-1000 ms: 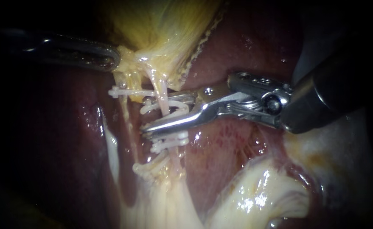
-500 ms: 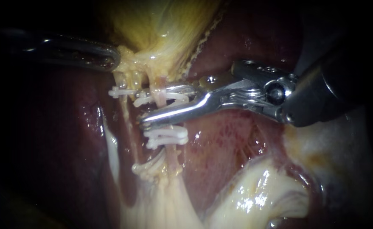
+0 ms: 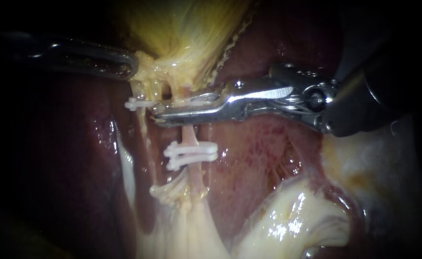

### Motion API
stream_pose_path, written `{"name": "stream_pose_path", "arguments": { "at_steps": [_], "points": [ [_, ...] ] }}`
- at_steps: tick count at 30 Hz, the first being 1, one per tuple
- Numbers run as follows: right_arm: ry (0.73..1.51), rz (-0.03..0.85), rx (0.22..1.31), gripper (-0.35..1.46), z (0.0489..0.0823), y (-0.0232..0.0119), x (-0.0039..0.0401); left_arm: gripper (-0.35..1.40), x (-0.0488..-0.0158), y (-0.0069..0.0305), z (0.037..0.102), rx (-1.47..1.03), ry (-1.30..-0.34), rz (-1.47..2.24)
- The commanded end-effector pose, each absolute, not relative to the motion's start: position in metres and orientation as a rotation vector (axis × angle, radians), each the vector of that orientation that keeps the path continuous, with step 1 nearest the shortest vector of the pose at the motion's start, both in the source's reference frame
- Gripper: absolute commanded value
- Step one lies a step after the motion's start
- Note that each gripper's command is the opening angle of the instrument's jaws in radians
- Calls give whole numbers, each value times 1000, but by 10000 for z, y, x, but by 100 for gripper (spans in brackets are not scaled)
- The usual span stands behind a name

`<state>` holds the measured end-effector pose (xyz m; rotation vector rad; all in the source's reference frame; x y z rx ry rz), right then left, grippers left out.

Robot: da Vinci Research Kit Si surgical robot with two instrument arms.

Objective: Clipping third clip right tube

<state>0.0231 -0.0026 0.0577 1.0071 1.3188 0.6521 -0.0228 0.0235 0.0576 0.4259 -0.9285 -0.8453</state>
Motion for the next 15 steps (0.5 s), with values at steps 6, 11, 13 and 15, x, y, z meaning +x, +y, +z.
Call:
{"name": "stream_pose_path", "arguments": {
  "at_steps": [6,11,13,15],
  "points": [
    [1294,665,1017,-35,576,-25,231,-35,-227,235,576,426,-928,-846],
    [1292,670,1021,-35,577,-25,230,-35,-227,235,576,426,-928,-846],
    [1292,670,1021,-35,577,-25,230,-35,-228,235,575,425,-928,-846],
    [1292,670,1021,-35,577,-24,230,-35,-228,234,575,425,-928,-846]
  ]
}}
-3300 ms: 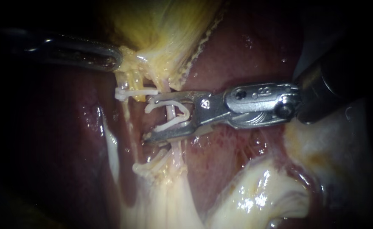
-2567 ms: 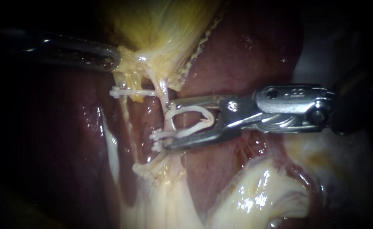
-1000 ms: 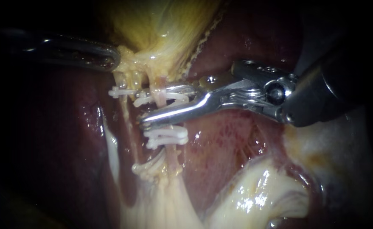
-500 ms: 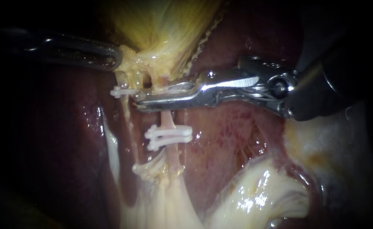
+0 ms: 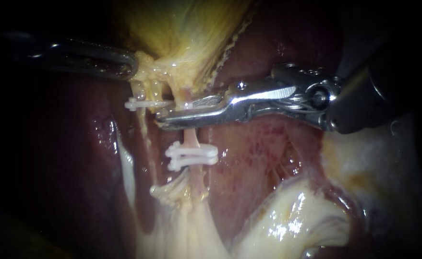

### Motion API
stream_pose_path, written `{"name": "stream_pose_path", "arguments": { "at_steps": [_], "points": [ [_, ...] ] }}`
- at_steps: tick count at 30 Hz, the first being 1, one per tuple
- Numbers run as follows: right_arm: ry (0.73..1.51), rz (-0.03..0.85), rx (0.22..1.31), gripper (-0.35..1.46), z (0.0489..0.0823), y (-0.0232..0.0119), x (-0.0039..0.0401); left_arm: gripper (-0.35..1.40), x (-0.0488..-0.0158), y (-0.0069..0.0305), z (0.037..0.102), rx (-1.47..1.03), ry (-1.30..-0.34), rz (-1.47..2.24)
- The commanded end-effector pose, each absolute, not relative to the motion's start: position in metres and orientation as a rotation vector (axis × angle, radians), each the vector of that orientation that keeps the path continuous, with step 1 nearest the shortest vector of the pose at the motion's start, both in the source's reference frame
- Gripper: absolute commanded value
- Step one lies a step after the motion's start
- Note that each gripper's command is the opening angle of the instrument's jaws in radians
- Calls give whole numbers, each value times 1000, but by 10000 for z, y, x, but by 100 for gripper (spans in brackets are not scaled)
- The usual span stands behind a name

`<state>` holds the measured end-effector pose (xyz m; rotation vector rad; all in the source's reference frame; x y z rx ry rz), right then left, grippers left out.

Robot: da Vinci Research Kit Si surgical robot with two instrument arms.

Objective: Clipping third clip right tube

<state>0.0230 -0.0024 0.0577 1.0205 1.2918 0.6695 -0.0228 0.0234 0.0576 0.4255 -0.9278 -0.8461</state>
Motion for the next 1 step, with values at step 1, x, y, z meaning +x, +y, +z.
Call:
{"name": "stream_pose_path", "arguments": {
  "at_steps": [1],
  "points": [
    [1292,670,1021,-35,578,-24,230,-35,-228,234,575,425,-928,-846]
  ]
}}
